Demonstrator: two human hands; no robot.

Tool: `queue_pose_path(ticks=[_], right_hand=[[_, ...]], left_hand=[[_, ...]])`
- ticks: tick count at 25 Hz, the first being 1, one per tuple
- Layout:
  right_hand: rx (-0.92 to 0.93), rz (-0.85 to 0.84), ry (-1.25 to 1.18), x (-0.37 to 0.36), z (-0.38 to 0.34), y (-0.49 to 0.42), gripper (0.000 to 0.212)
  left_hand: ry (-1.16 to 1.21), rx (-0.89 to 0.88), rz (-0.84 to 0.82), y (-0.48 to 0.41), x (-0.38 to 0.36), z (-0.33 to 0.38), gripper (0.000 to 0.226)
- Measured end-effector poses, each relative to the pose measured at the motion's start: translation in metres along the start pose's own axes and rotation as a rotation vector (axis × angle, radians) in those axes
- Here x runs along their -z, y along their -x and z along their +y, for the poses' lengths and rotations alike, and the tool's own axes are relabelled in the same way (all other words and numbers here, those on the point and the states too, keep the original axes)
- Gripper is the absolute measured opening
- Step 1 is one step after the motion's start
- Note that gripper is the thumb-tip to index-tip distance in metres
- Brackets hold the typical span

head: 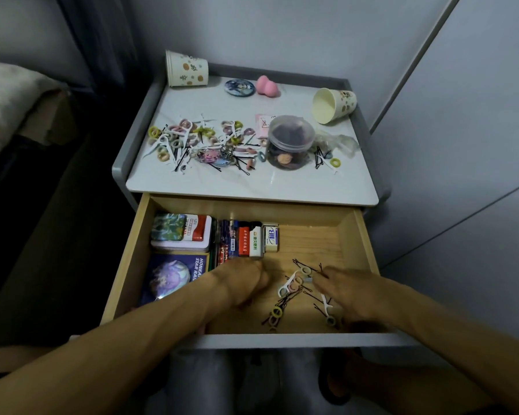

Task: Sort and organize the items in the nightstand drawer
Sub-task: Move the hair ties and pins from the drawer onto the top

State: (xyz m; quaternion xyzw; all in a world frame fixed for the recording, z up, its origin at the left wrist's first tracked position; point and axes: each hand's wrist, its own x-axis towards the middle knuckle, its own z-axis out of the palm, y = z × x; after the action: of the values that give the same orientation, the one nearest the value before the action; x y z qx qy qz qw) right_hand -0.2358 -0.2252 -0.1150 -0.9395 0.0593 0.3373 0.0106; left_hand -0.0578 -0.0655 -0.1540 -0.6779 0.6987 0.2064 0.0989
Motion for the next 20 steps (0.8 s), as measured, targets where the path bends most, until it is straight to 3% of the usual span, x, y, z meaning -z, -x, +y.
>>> queue_pose_path(ticks=[5, 8, 10, 15, 20], right_hand=[[0.007, 0.064, -0.001, -0.010, 0.001, -0.011, 0.065], [0.005, 0.127, -0.124, -0.011, 0.000, -0.017, 0.058], [0.002, 0.129, -0.153, -0.009, 0.001, -0.016, 0.062], [-0.041, 0.082, -0.102, -0.013, -0.004, -0.007, 0.065], [-0.048, 0.092, -0.106, -0.016, -0.003, -0.016, 0.068]], left_hand=[[0.634, 0.105, 0.034, 0.002, -0.001, 0.006, 0.029], [0.630, 0.090, 0.085, 0.001, -0.005, 0.007, 0.025], [0.484, 0.089, 0.107, 0.002, -0.002, 0.006, 0.023], [0.433, 0.092, 0.043, 0.007, 0.009, 0.032, 0.088], [0.352, 0.051, 0.086, -0.006, 0.002, 0.043, 0.085]])
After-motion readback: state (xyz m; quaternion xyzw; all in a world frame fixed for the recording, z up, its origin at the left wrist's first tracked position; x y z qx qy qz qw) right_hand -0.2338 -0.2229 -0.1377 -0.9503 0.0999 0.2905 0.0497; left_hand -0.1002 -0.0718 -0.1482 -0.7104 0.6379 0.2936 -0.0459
